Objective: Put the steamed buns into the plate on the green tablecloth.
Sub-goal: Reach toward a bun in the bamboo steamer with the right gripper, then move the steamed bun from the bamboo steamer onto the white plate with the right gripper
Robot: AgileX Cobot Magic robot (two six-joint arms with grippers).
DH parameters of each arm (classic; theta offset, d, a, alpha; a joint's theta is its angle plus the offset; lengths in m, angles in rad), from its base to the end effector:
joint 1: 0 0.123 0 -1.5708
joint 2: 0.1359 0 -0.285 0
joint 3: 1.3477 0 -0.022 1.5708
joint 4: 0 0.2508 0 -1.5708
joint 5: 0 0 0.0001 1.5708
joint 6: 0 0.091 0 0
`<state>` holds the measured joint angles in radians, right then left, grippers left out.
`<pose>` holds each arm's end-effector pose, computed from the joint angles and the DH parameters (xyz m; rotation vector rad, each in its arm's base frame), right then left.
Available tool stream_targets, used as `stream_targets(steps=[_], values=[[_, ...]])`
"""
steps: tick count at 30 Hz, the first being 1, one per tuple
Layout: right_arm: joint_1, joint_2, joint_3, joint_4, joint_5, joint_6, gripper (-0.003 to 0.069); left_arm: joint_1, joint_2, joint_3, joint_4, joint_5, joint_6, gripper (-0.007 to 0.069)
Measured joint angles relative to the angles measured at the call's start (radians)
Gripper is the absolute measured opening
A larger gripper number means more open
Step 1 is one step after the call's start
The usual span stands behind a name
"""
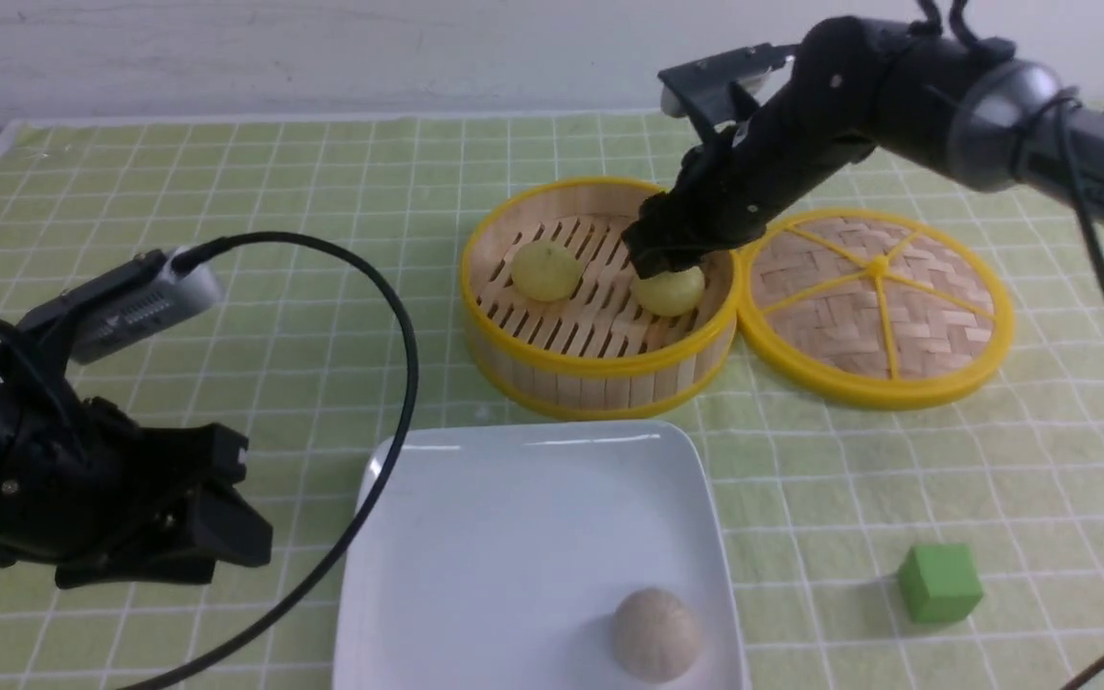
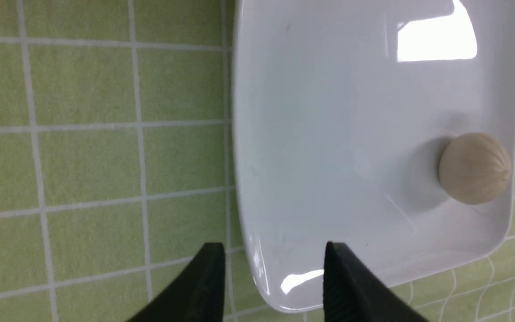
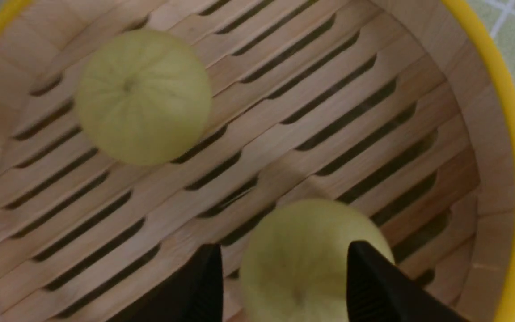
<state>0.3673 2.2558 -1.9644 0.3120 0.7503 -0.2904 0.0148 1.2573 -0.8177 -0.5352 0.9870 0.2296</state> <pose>0.4707 0.2016 0.2165 -0.6174 2.4372 0.3909 0.2176 -0.0355 0.2590 -0.0460 2.7898 -0.6377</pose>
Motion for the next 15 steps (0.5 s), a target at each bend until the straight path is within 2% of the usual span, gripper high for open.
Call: stream_targets(steps=[4, 6, 9, 12, 13, 14, 15], values=[[0.0, 0.046, -0.02, -0.012, -0.016, 0.0, 0.0324, 0.0, 0.0, 0.0, 0.0, -0.006, 0.0, 0.034], [0.001, 0.044, -0.028, -0.012, -0.007, 0.0, 0.0177, 0.0, 0.0, 0.0, 0.0, -0.015, 0.0, 0.034], [0.004, 0.014, -0.043, -0.009, 0.085, 0.0, 0.0027, 0.0, 0.0, 0.0, 0.0, -0.028, 0.0, 0.034], [0.008, -0.071, -0.046, 0.024, 0.287, 0.0, 0.0011, 0.0, 0.0, 0.0, 0.0, -0.039, 0.0, 0.034], [0.008, -0.071, -0.046, 0.028, 0.287, 0.0, 0.0011, 0.0, 0.0, 0.0, 0.0, -0.039, 0.0, 0.034], [0.009, -0.152, -0.046, 0.059, 0.411, 0.0, 0.0011, 0.0, 0.0, 0.0, 0.0, -0.049, 0.0, 0.034], [0.009, -0.185, -0.046, 0.072, 0.435, 0.0, 0.0011, 0.0, 0.0, 0.0, 0.0, -0.055, 0.0, 0.034]])
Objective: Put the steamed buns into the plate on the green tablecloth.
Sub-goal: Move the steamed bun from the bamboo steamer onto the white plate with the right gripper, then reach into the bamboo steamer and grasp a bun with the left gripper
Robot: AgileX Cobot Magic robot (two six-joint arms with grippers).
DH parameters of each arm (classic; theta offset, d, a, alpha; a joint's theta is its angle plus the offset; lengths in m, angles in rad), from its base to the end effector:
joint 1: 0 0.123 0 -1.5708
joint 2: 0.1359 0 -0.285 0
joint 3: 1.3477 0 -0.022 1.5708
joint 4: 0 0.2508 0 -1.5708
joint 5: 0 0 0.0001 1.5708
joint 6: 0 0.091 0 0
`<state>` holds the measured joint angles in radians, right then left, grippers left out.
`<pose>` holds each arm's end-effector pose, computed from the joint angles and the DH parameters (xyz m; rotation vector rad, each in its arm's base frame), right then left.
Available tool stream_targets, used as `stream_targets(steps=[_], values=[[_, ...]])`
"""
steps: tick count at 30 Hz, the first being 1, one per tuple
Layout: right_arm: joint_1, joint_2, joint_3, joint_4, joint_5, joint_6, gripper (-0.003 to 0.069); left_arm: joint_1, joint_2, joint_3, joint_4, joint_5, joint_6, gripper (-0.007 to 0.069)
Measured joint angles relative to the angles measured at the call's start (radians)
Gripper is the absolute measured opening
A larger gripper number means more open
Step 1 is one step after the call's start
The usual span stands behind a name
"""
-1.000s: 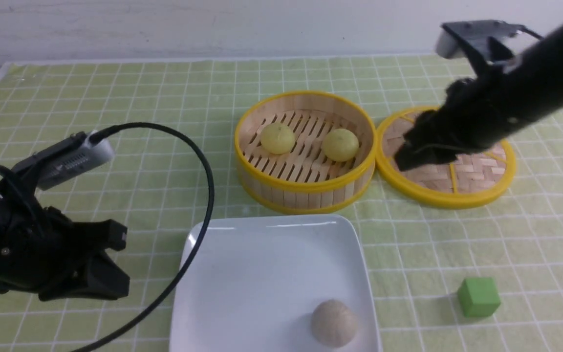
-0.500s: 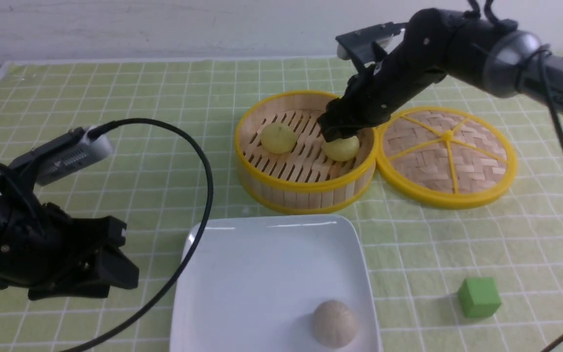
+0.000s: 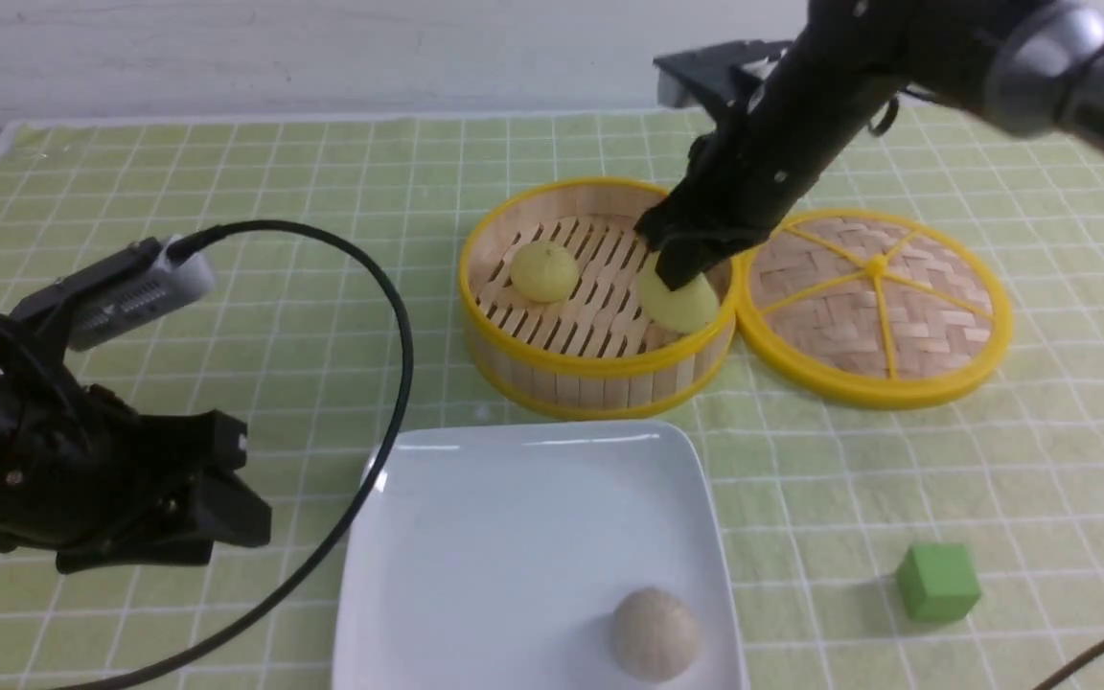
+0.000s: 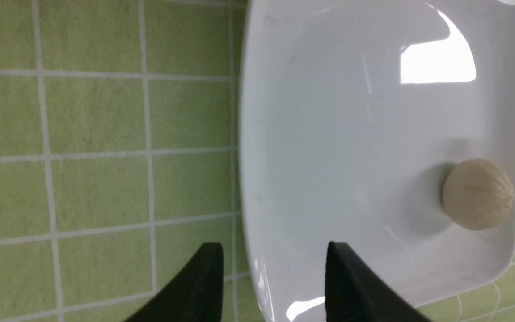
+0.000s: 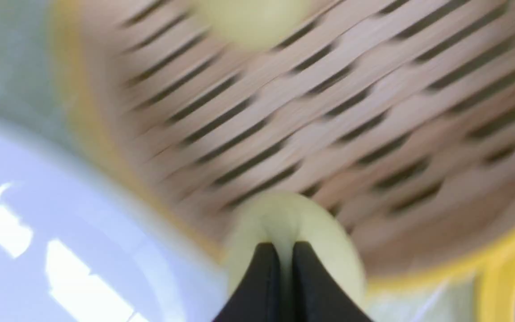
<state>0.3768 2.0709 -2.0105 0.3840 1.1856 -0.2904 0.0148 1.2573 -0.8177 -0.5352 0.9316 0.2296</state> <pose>0.4120 0.1970 0.3037 -0.7929 2.5794 0.5508 0.2223 -0.0340 0.2599 -0.0648 2.7421 -0.6098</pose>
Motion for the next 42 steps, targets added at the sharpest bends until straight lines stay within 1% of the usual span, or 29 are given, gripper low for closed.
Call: stream_targets(steps=[1, 3, 5, 6, 7, 8, 9, 11, 12, 14, 15, 18, 19, 21, 22, 23, 24, 25, 27, 30, 31, 32, 33, 34, 35, 37, 38, 40, 42], values=[[0.0, -0.008, 0.002, 0.003, 0.01, 0.0, 0.0011, 0.0, 0.0, 0.0, 0.0, -0.001, 0.0, 0.034], [0.011, -0.117, 0.077, 0.061, 0.029, 0.011, 0.0011, 0.0, -0.001, 0.0, -0.001, -0.017, 0.0, 0.034], [0.026, -0.159, 0.142, 0.088, 0.035, 0.011, 0.0012, 0.0, -0.001, 0.0, -0.001, -0.025, 0.0, 0.034], [0.049, -0.181, 0.206, 0.11, 0.039, 0.011, 0.0012, 0.0, -0.001, 0.0, -0.001, -0.029, 0.0, 0.0338], [0.049, -0.182, 0.217, 0.113, 0.039, 0.011, 0.0012, 0.0, -0.001, 0.0, -0.002, -0.029, 0.0, 0.0338], [0.083, -0.181, 0.306, 0.134, 0.036, 0.011, 0.0015, 0.0, -0.001, 0.0, -0.003, -0.031, 0.0, 0.0337], [0.101, -0.175, 0.363, 0.135, 0.018, 0.012, 0.0019, 0.0, -0.001, 0.0, -0.003, -0.032, 0.0, 0.0337], [0.148, -0.147, 0.46, 0.129, -0.082, 0.014, 0.0035, 0.0, -0.001, 0.0, -0.003, -0.038, 0.0, 0.0337], [0.152, -0.142, 0.476, 0.128, -0.103, 0.014, 0.0041, 0.0, -0.001, 0.0, -0.003, -0.038, 0.0, 0.0337], [0.187, -0.108, 0.532, 0.116, -0.207, 0.014, 0.0101, 0.0, -0.001, 0.0, -0.003, -0.044, 0.0, 0.0337], [0.194, -0.093, 0.543, 0.109, -0.239, 0.014, 0.0146, 0.0, -0.001, 0.0, -0.003, -0.048, 0.0, 0.0337], [0.2, -0.067, 0.549, 0.099, -0.288, 0.019, 0.0323, 0.0, -0.001, 0.0, -0.003, -0.054, 0.0, 0.0337], [0.2, -0.066, 0.549, 0.099, -0.288, 0.019, 0.0335, 0.0, -0.001, 0.0, -0.003, -0.054, 0.0, 0.0337], [0.19, -0.069, 0.533, 0.086, -0.238, 0.019, 0.05, 0.0, -0.001, 0.0, -0.003, -0.057, 0.0, 0.0337], [0.182, -0.07, 0.515, 0.08, -0.195, 0.019, 0.0545, 0.0, -0.001, 0.0, -0.003, -0.057, 0.0, 0.0337], [0.182, -0.07, 0.515, 0.08, -0.195, 0.019, 0.0545, 0.0, -0.001, 0.0, -0.003, -0.057, 0.0, 0.0337], [0.165, -0.078, 0.479, 0.073, -0.127, 0.019, 0.0585, 0.0, -0.001, 0.0, -0.006, -0.057, 0.0, 0.0337], [0.149, -0.088, 0.449, 0.07, -0.074, 0.02, 0.0598, 0.0, -0.001, 0.0, -0.006, -0.059, 0.0, 0.0337], [0.117, -0.119, 0.38, 0.065, -0.002, 0.028, 0.0582, 0.0, -0.001, 0.0, -0.007, -0.074, 0.0, 0.0337], [0.07, -0.203, 0.334, -0.012, 0.017, 0.052, 0.0459, 0.0, 0.001, -0.011, -0.014, -0.094, -0.009, 0.033], [0.07, -0.209, 0.333, -0.012, 0.018, 0.055, 0.0447, 0.0, 0.001, -0.013, -0.014, -0.094, -0.009, 0.0329], [0.055, -0.239, 0.33, -0.052, 0.027, 0.073, 0.0387, 0.0, 0.004, -0.025, -0.014, -0.093, -0.019, 0.0318], [0.039, -0.283, 0.33, -0.11, 0.035, 0.109, 0.0294, 0.0, 0.01, -0.05, -0.017, -0.085, -0.033, 0.0293], [0.031, -0.306, 0.33, -0.149, 0.04, 0.131, 0.0238, 0.0, 0.015, -0.066, -0.019, -0.077, -0.036, 0.0274], [0.022, -0.335, 0.33, -0.185, 0.045, 0.158, 0.0168, 0.0, 0.023, -0.089, -0.017, -0.066, -0.037, 0.0243], [0.008, -0.39, 0.332, -0.241, 0.051, 0.208, 0.0051, 0.0, 0.049, -0.147, -0.002, -0.027, -0.038, 0.0165], [0.004, -0.421, 0.337, -0.267, 0.051, 0.229, 0.001, 0.0, 0.066, -0.181, 0.01, -0.001, -0.041, 0.0121], [-0.001, -0.505, 0.374, -0.3, 0.05, 0.261, -0.0014, 0.0, 0.115, -0.28, 0.055, 0.075, -0.048, 0.0036], [-0.001, -0.564, 0.43, -0.304, 0.051, 0.27, -0.0015, -0.002, 0.167, -0.379, 0.09, 0.124, -0.063, 0.0007]])
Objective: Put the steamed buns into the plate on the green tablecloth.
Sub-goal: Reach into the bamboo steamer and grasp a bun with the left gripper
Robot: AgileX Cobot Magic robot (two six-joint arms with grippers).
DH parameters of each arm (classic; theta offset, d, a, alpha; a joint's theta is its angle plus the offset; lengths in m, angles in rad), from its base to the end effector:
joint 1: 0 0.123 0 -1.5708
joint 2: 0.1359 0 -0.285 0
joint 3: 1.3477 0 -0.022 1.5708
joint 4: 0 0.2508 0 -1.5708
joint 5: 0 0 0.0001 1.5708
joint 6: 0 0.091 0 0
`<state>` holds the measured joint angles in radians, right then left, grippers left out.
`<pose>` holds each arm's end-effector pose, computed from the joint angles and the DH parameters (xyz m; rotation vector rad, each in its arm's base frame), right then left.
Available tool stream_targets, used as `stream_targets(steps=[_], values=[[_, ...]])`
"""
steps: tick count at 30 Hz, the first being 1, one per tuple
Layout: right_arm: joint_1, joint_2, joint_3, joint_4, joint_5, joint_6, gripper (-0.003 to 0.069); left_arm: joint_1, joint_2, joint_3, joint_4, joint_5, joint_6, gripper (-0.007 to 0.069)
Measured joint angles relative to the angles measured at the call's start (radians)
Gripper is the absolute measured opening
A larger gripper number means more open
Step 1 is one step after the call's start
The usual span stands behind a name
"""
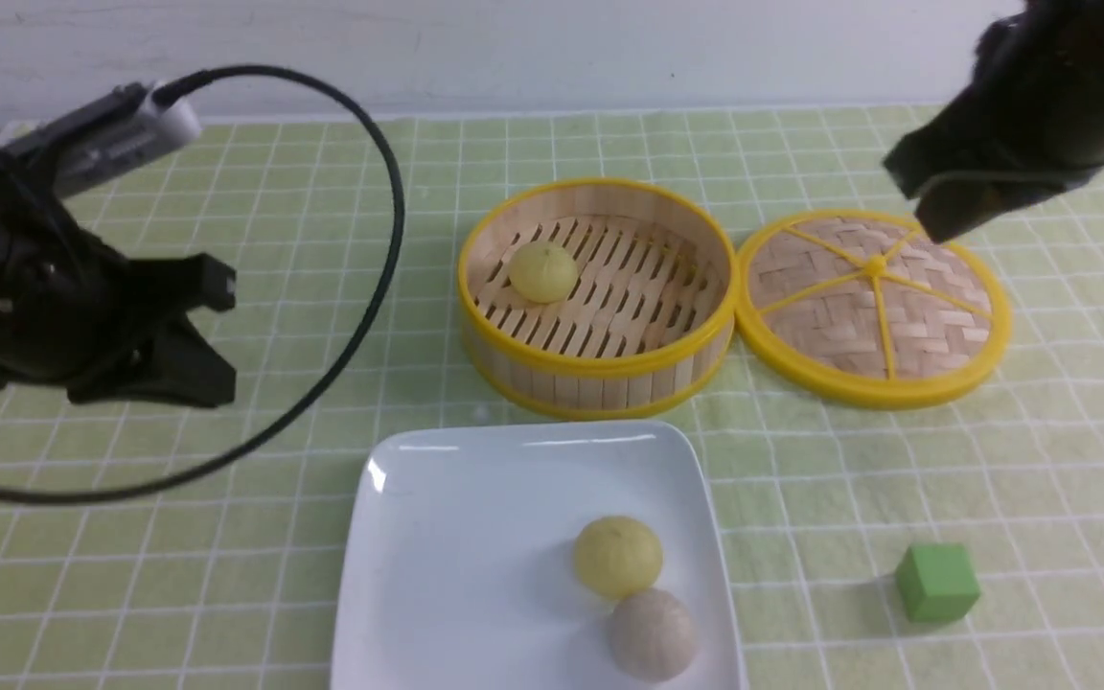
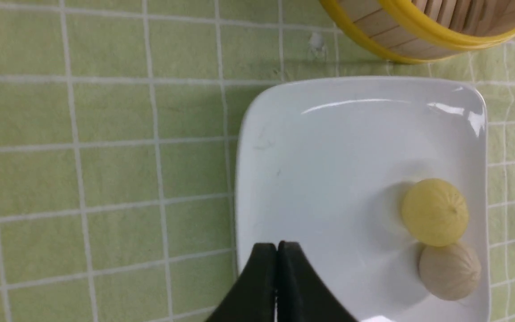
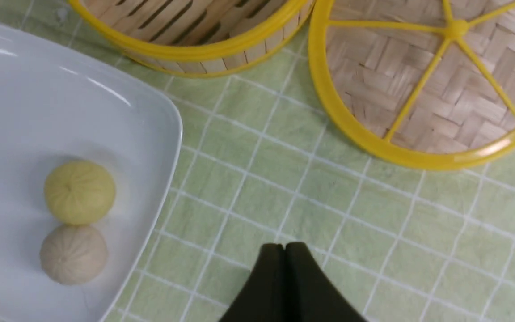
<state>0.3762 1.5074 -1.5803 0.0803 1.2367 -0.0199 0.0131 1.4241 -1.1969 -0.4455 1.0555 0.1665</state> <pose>0.2837 0.1195 0.3891 -0.5141 2.6106 0.2270 0.2831 -0.0304 0.3177 0.0071 2.6858 -0.5367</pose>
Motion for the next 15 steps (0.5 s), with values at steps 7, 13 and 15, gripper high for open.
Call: stream_targets(steps=[7, 13, 15], values=[[0.0, -0.215, 0.353, 0.028, 0.003, 0.005, -0.0014, -0.153, 0.237, -0.375, 0.172, 0.117, -0.097, 0.0002], [0.0, -0.326, 0.666, 0.118, -0.092, -0.005, -0.0012, -0.339, 0.534, -0.733, 0.35, 0.175, -0.284, 0.0071], [0.0, -0.335, 0.724, 0.12, -0.114, -0.013, -0.0012, -0.374, 0.616, -0.838, 0.383, 0.18, -0.317, 0.0116]])
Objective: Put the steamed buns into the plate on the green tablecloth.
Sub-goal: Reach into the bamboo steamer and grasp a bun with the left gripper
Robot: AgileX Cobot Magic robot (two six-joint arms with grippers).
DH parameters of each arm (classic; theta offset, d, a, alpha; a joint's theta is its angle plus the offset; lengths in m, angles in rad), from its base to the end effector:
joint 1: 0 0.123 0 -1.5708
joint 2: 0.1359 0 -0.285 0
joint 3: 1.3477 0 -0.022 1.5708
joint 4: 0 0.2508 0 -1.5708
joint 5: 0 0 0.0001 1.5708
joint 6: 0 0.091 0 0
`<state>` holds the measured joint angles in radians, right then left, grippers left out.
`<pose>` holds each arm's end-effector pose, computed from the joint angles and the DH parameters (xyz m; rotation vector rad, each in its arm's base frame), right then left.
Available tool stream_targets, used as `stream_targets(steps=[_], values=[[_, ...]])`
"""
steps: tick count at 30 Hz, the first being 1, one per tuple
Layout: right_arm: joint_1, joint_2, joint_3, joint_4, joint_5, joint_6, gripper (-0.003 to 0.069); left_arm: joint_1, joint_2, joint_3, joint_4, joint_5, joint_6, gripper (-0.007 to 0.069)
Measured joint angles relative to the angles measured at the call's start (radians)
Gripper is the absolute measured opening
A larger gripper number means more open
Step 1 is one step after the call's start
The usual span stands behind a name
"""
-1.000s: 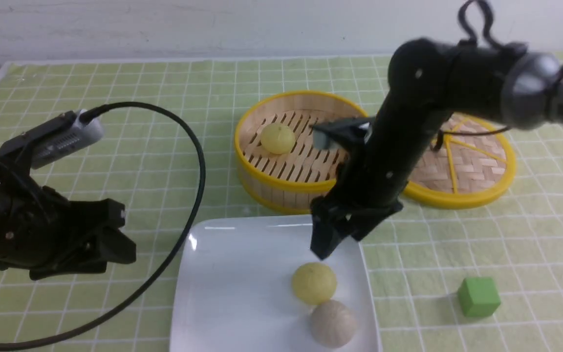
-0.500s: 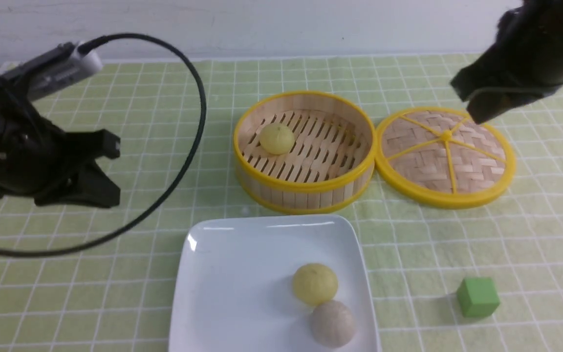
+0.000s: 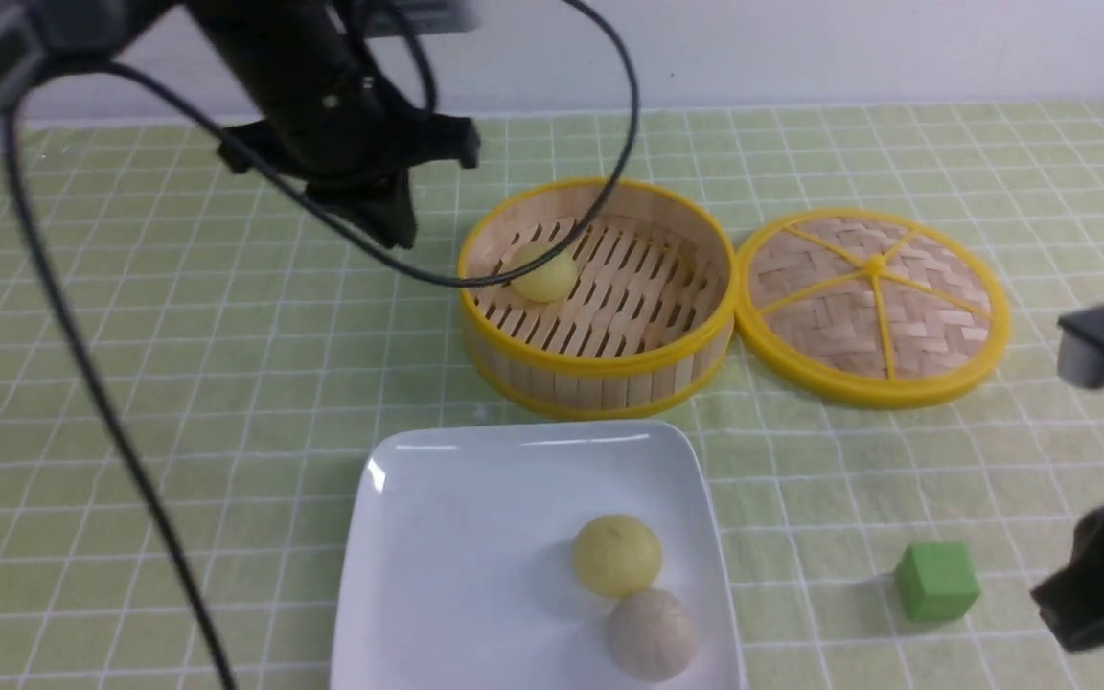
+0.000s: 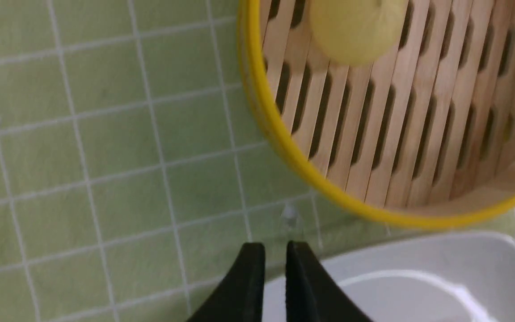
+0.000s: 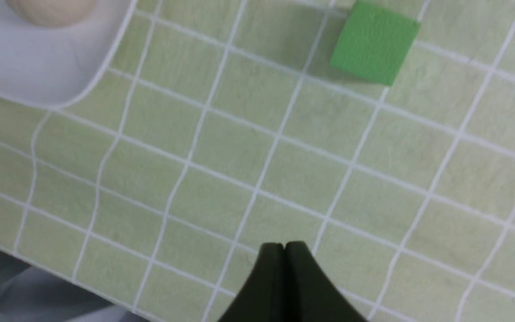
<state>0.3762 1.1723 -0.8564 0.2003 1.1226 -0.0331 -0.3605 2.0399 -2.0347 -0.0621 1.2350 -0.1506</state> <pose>0.1757 0.0870 0.2756 -0.5006 2.8972 0.3314 0.4165 -0.1627 0.3168 0.2765 2.7300 -0.2307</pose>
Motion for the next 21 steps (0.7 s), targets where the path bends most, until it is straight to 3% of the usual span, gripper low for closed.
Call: stream_targets(steps=[7, 11, 17, 21], values=[[0.0, -0.001, 0.085, 0.007, -0.05, -0.066, -0.0008, -0.082, 0.283, -0.352, 0.023, 0.001, -0.047, 0.0354], [0.0, -0.001, 0.087, 0.021, -0.107, -0.071, -0.0007, -0.085, 0.389, -0.457, -0.004, 0.002, -0.05, 0.0431], [0.0, -0.001, 0.087, 0.021, -0.122, -0.073, -0.0002, -0.084, 0.465, -0.471, -0.005, 0.004, -0.05, 0.0428], [0.0, -0.001, 0.087, 0.021, -0.123, -0.073, 0.0001, -0.084, 0.479, -0.471, -0.004, 0.004, -0.05, 0.0276]])
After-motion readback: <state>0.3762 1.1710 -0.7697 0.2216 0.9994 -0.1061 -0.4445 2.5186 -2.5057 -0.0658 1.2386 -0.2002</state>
